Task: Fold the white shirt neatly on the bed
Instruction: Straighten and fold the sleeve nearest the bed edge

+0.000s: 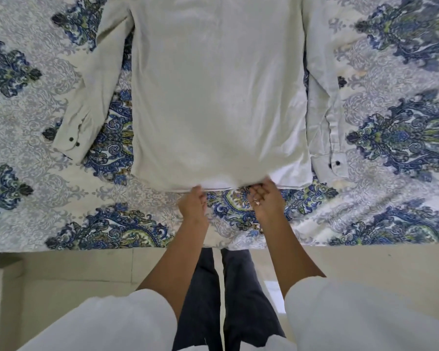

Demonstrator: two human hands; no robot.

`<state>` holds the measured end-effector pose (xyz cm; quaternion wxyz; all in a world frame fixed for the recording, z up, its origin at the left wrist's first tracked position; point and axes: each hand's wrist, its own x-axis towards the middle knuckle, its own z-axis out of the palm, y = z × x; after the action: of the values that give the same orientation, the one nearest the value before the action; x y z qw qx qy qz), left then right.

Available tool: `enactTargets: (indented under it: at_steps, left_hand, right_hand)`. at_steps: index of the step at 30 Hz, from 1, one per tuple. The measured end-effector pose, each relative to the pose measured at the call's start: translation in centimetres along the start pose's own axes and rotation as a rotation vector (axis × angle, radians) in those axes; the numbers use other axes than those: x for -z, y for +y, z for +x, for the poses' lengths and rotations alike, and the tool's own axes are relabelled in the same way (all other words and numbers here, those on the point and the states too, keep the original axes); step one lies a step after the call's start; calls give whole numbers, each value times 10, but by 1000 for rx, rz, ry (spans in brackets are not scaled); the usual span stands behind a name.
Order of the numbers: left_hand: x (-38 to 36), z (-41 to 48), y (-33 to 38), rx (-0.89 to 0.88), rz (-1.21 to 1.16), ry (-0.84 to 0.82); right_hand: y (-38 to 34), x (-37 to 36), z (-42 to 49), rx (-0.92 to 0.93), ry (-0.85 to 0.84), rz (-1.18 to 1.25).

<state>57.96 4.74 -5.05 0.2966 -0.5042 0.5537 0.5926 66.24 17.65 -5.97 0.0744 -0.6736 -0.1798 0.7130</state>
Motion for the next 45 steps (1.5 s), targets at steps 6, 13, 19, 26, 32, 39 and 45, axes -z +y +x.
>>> enactTargets:
  at_steps: [6, 13, 19, 26, 32, 39, 45]
  left_hand:
    - [-26, 2, 9, 44, -85, -109]
    - [-19, 5, 5, 2, 214, 73]
    - [-42, -33, 7, -597, 795, 511]
    - [-109, 4, 17, -1286, 1613, -297]
    - [-157, 4, 41, -1321, 1793, -375]
    - [-250, -13, 48, -1356, 1725, -601]
    - [-310, -19, 63, -1536, 1723, -474]
  right_hand:
    - [-16, -5, 12, -62, -44, 115]
    - [-24, 21, 19, -81, 68, -145]
    - [-52, 20, 16, 140, 123, -700]
    - [-95, -9, 44, 464, -19, -603]
    - [-141, -11, 45, 535, 135, -520]
    - [-201, -20, 76, 734, 290, -901]
    - [-244, -37, 116, 619, 362, -1002]
